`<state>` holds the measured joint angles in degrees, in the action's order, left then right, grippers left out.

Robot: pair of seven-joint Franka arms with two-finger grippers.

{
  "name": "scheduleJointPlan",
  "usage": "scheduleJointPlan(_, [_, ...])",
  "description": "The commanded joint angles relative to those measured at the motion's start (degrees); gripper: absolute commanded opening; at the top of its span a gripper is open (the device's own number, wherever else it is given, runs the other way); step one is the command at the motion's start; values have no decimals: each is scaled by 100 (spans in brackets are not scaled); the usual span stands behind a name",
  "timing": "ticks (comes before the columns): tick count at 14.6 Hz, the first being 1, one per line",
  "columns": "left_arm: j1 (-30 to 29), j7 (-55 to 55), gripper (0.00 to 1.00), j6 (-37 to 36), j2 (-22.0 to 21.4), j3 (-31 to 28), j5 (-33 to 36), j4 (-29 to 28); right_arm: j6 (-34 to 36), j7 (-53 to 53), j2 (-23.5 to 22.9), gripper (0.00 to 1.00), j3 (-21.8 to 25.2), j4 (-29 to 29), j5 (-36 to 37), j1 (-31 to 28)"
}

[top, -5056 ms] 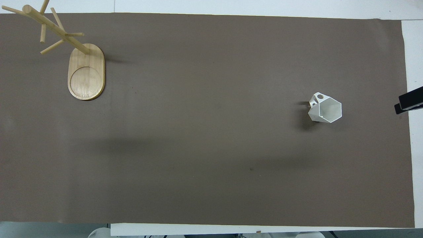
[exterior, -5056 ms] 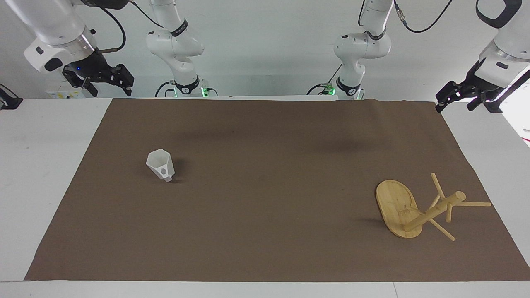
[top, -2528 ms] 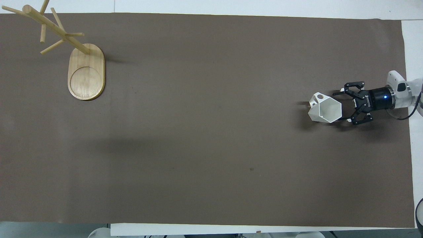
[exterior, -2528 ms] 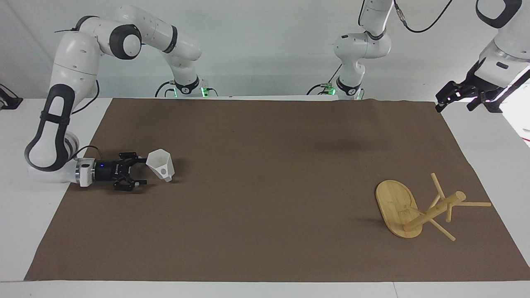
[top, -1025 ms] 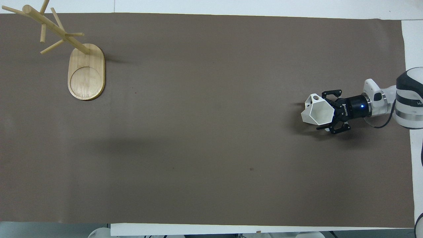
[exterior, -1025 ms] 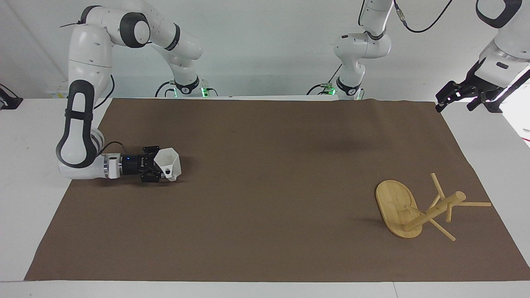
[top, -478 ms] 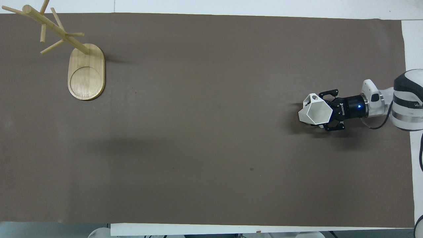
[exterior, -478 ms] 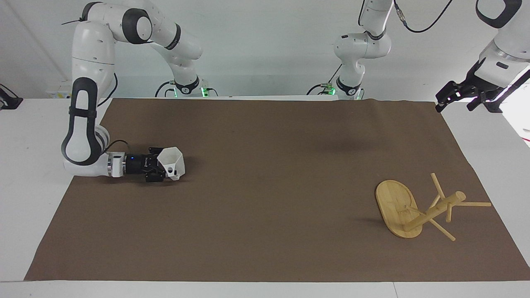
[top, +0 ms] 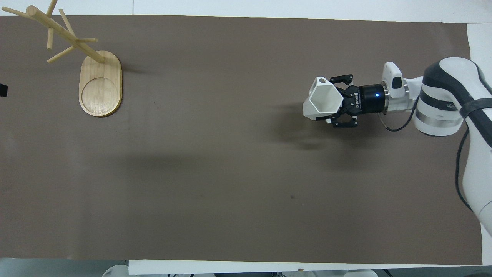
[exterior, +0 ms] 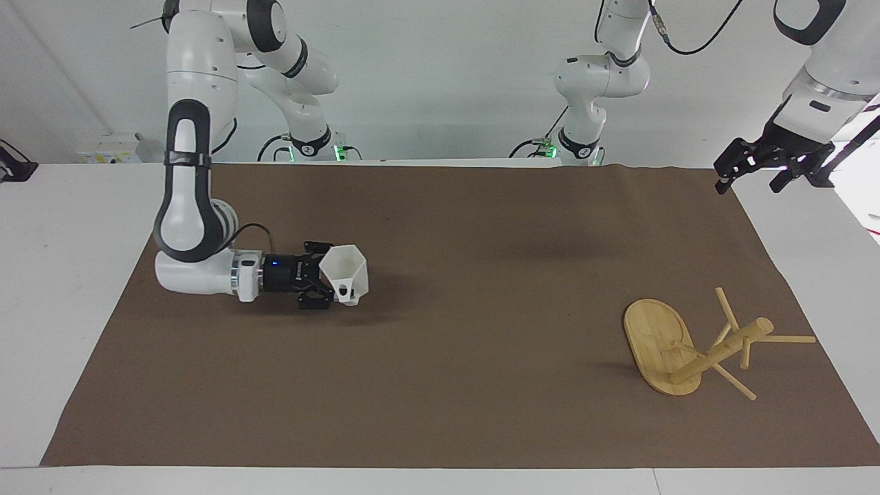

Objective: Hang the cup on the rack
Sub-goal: 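Lift the white mug with the right gripper toward the mug tree, then carry the mug with the right gripper while the left gripper reaches it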

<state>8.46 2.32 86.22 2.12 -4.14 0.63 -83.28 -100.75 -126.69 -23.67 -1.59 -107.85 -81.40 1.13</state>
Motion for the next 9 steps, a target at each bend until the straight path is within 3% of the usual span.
scheduleJointPlan(1, [925,1363,100,603,-177,19,-177,-591,-1074,469,275,20,18,-113,-778,894])
scheduleJointPlan(5, [2096,2877,100,1273,331,10,-221,-358,-2639,532,275,20,18,-113,-2359,2309])
scheduleJointPlan(9, [2686,3634,100,1274,1131,1,-222,258,-3643,514,258,20,18,53,-2635,2918])
